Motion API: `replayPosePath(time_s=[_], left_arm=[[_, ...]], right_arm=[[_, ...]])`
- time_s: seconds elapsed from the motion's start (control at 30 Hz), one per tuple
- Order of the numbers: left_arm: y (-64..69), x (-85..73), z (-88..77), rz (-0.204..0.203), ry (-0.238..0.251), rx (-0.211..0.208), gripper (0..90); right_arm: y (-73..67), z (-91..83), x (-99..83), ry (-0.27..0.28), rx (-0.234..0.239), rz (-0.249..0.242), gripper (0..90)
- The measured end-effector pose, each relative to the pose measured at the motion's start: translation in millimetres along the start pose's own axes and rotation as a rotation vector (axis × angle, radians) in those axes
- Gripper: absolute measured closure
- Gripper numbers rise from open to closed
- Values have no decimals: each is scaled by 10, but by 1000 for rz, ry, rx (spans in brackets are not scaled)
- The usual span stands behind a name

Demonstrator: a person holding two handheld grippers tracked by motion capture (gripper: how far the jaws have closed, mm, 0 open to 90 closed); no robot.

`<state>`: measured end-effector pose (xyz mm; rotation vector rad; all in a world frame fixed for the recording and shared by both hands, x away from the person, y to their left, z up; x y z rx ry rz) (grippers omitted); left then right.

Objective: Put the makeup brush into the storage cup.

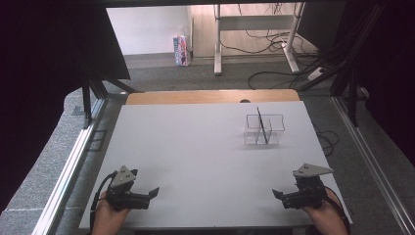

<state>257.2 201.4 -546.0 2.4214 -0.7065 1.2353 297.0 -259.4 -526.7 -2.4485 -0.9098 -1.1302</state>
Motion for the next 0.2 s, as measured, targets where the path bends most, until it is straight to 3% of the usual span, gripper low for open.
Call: replayPosePath(time_s=[0.2], left_arm=[[5,11,6,3,0,1,0]], right_arm=[[2,16,-14,-16,-5,-9,0]])
Point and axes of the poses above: each handheld gripper's, and its own axes: z roughly forward along the jaws, x roughly out of its top, y roughly to its right, the point moved 7 cm from there along z, roughly forward along the jaws, and after that the axes turned 6 degrees about y, right-handed, at the moved point
